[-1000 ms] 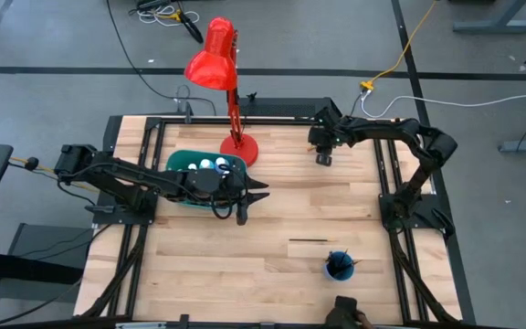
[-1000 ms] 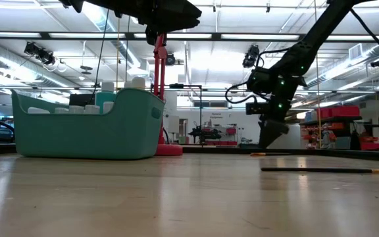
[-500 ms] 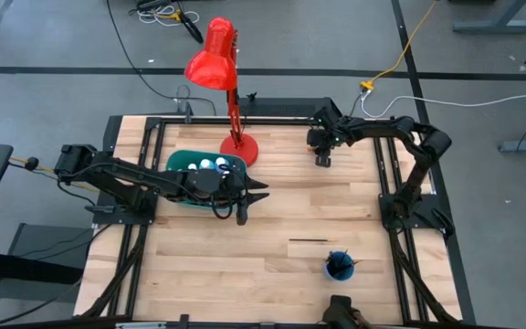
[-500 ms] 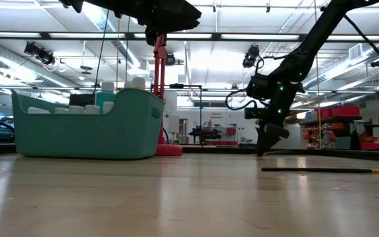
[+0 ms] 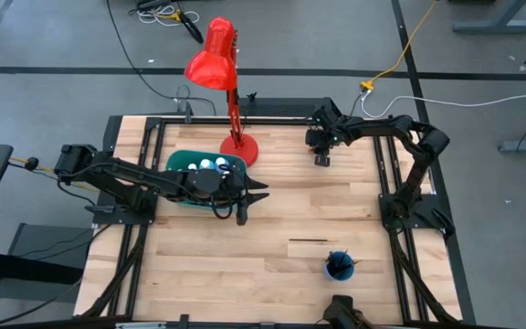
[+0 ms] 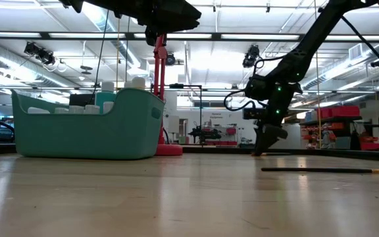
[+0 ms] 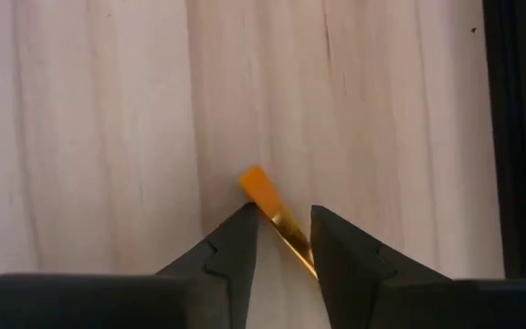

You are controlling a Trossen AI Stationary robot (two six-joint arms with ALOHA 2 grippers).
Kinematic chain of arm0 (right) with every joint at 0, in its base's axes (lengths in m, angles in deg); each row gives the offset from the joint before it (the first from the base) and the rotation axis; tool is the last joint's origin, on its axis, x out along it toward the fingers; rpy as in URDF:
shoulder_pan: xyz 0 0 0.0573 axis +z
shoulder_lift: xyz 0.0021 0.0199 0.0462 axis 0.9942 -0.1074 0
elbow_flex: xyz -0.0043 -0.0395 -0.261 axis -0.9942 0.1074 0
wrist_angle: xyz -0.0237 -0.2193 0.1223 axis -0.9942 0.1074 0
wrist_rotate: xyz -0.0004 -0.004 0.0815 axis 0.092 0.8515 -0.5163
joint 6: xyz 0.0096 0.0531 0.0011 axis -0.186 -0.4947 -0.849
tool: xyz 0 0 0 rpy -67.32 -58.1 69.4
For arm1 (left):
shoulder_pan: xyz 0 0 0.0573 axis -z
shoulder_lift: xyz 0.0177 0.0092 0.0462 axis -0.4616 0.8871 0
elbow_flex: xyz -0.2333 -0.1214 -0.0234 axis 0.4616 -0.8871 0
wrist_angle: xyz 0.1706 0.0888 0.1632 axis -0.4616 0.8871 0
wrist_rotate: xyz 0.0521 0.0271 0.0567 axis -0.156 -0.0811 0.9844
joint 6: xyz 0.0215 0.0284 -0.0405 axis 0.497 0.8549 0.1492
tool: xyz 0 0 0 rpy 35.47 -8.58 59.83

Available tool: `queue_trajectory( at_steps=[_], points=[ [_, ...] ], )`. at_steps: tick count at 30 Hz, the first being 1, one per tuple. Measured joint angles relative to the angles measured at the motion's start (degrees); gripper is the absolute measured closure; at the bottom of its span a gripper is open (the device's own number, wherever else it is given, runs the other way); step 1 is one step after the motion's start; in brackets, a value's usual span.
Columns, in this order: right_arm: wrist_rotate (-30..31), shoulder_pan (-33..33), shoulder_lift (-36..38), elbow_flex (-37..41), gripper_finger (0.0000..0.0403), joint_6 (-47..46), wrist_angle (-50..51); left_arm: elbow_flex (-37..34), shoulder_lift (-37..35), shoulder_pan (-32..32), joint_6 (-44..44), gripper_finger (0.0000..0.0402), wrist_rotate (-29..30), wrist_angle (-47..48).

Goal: Pick & Place Paint Supplies
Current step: Put the gold paint brush into the blue cup

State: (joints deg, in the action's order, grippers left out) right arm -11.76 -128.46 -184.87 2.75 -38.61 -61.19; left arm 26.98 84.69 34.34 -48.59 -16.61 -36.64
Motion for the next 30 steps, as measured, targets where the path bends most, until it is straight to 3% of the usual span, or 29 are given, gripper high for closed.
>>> queue_trajectory(
  at_steps=[8,18,26,30],
  points=[
    [2.4,-0.2,-0.1,0.2,0.039,-1.4,-1.5,0.0,0.0,0.0,0.0,0.0287,0.0,0.0],
    [0.3,-0.3,1.3,0.3,0.0396,-5.0,-0.6,0.0,0.0,0.0,0.0,0.0287,0.0,0.0],
    [-3.7,2.6,9.9,0.5,0.0395,-11.2,8.0,0.0,0.0,0.0,0.0,0.0287,0.1,0.0],
    [-11.6,4.8,15.5,0.4,0.0395,-15.9,10.4,0.0,0.0,0.0,0.0,0.0287,0.0,0.0]
  ],
)
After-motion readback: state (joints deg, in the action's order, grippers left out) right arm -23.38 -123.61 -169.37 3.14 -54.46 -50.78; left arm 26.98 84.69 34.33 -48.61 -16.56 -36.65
